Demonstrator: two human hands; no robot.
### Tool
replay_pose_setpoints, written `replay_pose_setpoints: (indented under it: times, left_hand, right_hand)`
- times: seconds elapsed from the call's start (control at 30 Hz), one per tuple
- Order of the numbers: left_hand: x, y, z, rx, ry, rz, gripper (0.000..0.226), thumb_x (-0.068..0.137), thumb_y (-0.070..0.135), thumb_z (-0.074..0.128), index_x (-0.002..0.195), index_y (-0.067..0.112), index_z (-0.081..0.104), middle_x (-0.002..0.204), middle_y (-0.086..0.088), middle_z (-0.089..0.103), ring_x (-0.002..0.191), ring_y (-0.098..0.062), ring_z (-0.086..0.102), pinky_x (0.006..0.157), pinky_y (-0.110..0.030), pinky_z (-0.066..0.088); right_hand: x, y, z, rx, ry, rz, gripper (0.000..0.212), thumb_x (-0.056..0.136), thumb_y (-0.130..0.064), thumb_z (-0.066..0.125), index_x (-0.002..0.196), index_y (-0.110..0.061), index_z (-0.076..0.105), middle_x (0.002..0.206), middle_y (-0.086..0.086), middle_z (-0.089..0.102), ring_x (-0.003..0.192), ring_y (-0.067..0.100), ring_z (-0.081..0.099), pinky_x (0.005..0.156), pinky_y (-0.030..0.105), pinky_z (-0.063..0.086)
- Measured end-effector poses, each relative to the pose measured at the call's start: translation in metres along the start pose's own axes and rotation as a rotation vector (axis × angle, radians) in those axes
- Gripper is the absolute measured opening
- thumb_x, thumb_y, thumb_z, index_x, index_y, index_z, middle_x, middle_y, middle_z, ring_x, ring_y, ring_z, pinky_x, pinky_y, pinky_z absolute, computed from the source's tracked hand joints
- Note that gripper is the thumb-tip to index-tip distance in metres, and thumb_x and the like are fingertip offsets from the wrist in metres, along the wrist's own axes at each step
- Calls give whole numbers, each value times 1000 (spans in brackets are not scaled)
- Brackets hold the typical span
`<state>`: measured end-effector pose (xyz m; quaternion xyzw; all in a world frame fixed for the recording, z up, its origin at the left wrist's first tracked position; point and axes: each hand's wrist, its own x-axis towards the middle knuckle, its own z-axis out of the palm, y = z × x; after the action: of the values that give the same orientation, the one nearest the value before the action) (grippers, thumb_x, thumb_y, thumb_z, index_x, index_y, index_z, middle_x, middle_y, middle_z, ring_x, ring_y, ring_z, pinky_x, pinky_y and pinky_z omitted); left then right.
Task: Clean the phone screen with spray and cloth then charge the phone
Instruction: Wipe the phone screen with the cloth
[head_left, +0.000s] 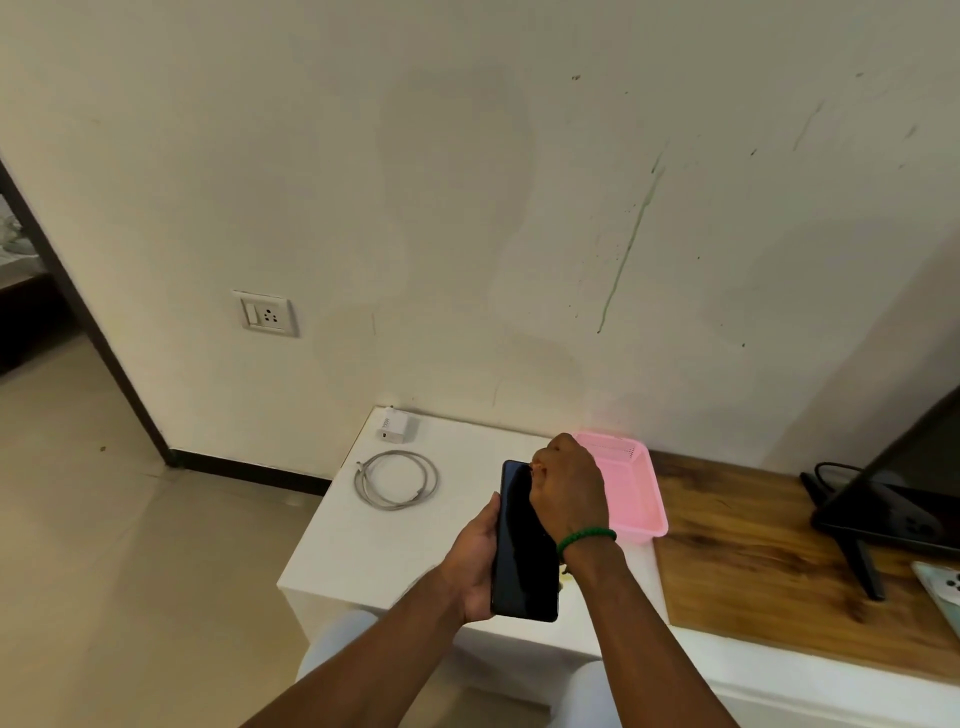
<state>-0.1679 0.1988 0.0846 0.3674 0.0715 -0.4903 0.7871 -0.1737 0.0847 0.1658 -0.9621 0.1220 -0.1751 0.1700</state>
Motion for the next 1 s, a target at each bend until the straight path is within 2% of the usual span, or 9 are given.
replay_pose_setpoints:
  times: [0.1,0.17,0.27,0.33,0.5,0.6,0.7,0.77,1.0]
  left_hand:
    - [-3,2,4,-18,-12,-9,67,90,66,41,105,9,74,101,-18,69,86,-33,68,81,-43,55]
    - [-6,2,6,-24,-8,-13,68,91,65,41,117,9,68,114,-20,66,101,-36,64,90,-46,52]
    - [-8,2,7,0,-6,-6,71,91,66,41,133,10,57,140,-21,51,131,-38,47,112,-53,33]
    - [-9,3,8,9,-23,-2,73,89,66,43,135,11,54,143,-20,48,134,-38,43,115,-55,27]
    - [-10,5,8,10,-20,-5,71,89,66,45,133,11,57,140,-19,51,130,-37,48,113,-55,30]
    - [-7,5,6,-9,-2,3,70,92,65,40,131,11,59,137,-20,54,128,-37,50,111,-52,35]
    - [-6,6,5,-49,-27,3,67,92,63,40,116,9,69,115,-19,67,102,-35,65,92,-46,53]
    - [-5,6,3,-43,-26,6,65,89,64,42,107,10,73,103,-18,70,88,-33,68,84,-44,55]
    - [1,2,-4,0,36,14,66,88,65,38,109,13,73,104,-18,68,86,-32,66,87,-46,51]
  right_hand:
    - [2,-10,3,14,2,-28,24,89,-10,45,79,-1,65,95,10,58,83,25,54,69,30,44]
    - [2,-16,5,18,-6,-59,22,88,-9,46,79,-1,65,94,9,58,84,26,54,71,34,47]
    - [0,-22,9,11,-33,-90,20,86,-6,46,82,-3,66,97,8,58,87,26,53,73,35,48]
    - [0,-24,11,16,-44,-102,21,87,-6,46,87,-3,67,100,8,58,89,25,53,74,35,48]
    - [-3,-26,13,11,-75,-118,24,87,-7,45,93,-3,67,103,8,58,92,24,52,75,33,47]
    - [-2,-24,9,17,-37,-90,21,86,-7,46,82,-2,66,97,9,58,86,26,53,71,34,46]
    - [1,-16,5,11,-16,-43,23,88,-8,45,78,0,64,93,11,58,82,27,54,69,35,46]
    - [1,-8,2,11,-2,-9,23,88,-7,46,77,0,64,93,11,58,81,26,54,68,34,45]
    - [-3,5,0,-4,39,62,23,92,-11,47,85,-3,67,98,9,60,82,21,57,74,26,46]
